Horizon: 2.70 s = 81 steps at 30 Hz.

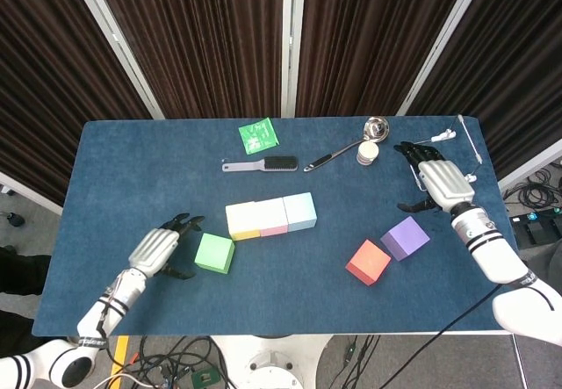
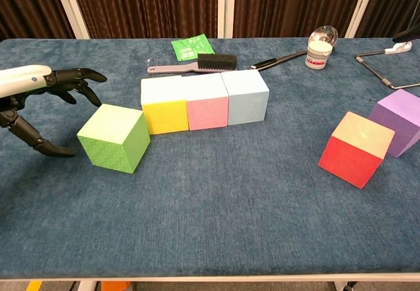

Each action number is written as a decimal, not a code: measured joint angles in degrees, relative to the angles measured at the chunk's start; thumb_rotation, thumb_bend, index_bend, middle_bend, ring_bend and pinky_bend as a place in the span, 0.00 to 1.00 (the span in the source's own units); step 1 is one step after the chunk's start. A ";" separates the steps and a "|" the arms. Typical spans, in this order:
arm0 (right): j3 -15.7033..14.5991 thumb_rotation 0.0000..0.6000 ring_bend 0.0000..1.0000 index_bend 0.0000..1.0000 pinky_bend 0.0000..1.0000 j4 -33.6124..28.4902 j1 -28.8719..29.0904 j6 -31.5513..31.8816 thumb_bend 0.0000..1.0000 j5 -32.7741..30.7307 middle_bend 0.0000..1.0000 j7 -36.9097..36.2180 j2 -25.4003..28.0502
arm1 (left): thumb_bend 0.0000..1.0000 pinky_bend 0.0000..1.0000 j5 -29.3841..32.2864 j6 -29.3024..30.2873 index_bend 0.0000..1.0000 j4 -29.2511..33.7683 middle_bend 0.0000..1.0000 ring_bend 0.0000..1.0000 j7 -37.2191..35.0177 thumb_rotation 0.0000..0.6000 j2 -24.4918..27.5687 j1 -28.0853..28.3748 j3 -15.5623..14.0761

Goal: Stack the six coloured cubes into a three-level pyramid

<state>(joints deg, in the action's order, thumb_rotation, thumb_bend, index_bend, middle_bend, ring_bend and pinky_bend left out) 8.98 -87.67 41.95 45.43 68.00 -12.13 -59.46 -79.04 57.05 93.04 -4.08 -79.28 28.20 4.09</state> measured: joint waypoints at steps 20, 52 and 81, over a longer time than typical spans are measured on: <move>0.45 1.00 0.00 0.00 0.00 0.95 -0.97 -3.18 0.05 -0.02 0.04 -0.94 0.20 | 0.10 0.18 -1.82 1.68 0.09 -2.83 0.30 0.02 -1.14 1.00 -3.62 1.57 0.23; 3.02 1.00 0.00 0.00 0.00 -0.98 -2.47 -0.69 0.04 -1.75 0.05 1.07 2.55 | 0.28 0.22 9.98 11.99 0.11 9.23 0.43 0.10 8.77 1.00 3.01 -2.51 5.68; 4.72 1.00 0.00 0.00 0.00 -3.86 -5.90 2.54 0.06 -10.10 0.05 5.91 5.56 | 0.29 0.22 39.14 17.23 0.11 15.31 0.47 0.15 30.55 1.00 -10.94 13.49 17.63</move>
<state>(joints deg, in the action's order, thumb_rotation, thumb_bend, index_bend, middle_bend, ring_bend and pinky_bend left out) 13.70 -91.53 36.05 47.97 57.90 -6.22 -53.90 -39.90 74.28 108.35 26.47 -90.22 41.70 21.72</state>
